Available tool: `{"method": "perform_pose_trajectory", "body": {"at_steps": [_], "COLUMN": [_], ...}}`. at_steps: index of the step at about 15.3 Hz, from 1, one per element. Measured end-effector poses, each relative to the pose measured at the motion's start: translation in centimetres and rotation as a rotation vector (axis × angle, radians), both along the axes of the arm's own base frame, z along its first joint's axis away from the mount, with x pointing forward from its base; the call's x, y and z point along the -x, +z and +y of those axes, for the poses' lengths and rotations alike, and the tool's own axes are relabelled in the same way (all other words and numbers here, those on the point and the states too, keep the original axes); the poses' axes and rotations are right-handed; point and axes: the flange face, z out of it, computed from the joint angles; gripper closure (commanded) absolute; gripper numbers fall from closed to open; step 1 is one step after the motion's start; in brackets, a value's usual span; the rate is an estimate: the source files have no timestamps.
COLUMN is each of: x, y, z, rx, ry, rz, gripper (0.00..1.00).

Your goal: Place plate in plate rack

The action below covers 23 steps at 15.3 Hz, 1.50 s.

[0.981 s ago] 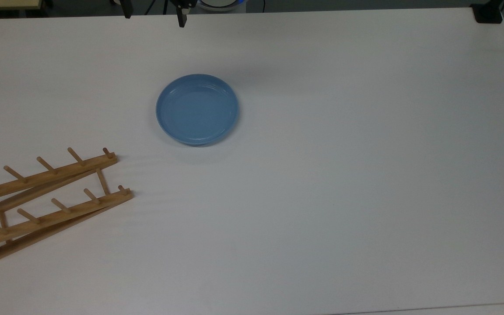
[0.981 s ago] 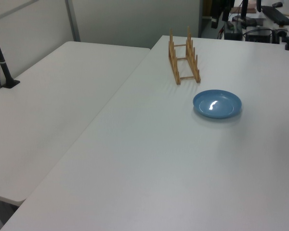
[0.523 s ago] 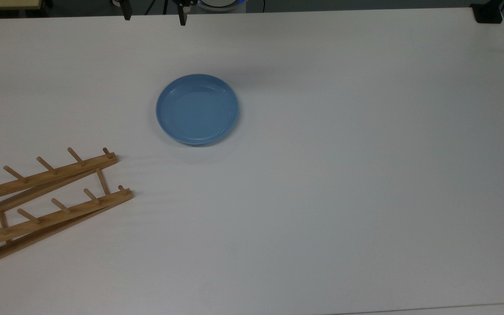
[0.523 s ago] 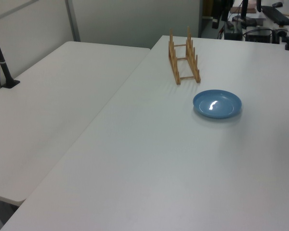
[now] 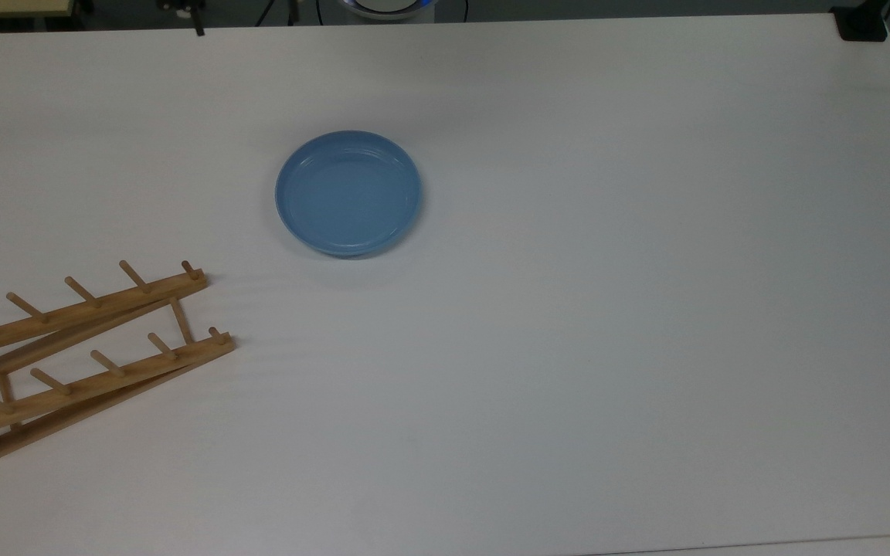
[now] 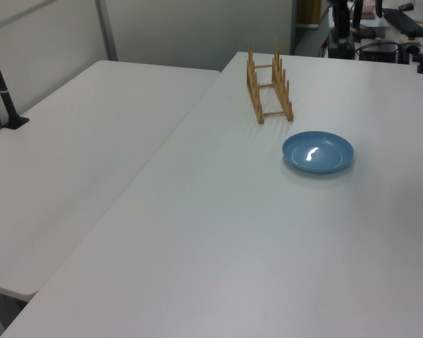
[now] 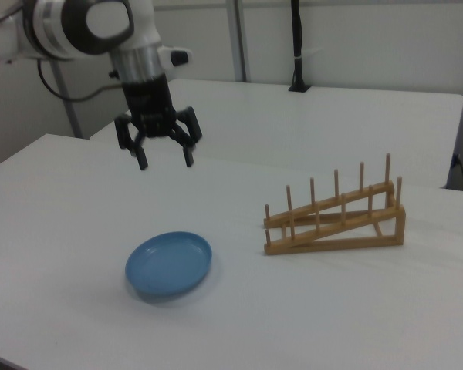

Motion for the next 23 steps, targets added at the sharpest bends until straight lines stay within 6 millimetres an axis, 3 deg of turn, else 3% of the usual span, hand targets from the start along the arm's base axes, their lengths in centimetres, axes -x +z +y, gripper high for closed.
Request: {"method": "perform_pose_trajectory", "body": {"at_steps": [5,8,14,17,21,23], "x": [-1.3,-1.7,-4.3,-5.0,-5.3,-5.4], "y": [-9.8,-14.4,-23.2,-25.7,-25.9,-26.0], "z": [-3.2,-5.1,-5.0,-4.3,-2.7,-1.8], "rx": [0.049,0.044,0.040,0.037,0.035,0.033], "ry": [0.010,-0.003,-0.117,-0.165,-0.194,-0.200], "rz": [-0.049,-0.061,-0.089,-0.091,-0.099,-0.101], "gripper": [0.00,0.01,0.01,0.00,0.00,0.11]}}
